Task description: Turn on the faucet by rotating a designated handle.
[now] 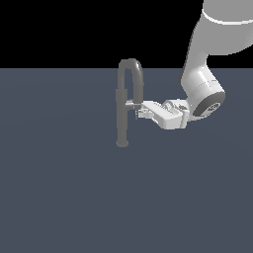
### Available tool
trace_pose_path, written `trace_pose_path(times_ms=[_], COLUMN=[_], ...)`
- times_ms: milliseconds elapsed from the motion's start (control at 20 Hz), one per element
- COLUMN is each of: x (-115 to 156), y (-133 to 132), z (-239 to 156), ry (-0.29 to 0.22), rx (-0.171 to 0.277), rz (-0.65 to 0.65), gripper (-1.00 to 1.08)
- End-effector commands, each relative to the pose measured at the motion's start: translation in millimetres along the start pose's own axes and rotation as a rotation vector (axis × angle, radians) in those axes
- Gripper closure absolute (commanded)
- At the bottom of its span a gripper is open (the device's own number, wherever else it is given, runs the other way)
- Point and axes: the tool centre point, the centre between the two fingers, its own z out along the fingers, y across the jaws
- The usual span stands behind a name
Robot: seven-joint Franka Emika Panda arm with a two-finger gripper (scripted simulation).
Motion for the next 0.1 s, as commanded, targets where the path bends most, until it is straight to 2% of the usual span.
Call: trace_pose_path(times_ms=[0, 50], x=[24.6, 24.6], y=[-24.3, -24.3], z=[4.0, 4.0], ry=[0.030, 0.030], rx=[0.047, 0.047], rz=[-0.003, -0.003], gripper=[1.08, 1.08])
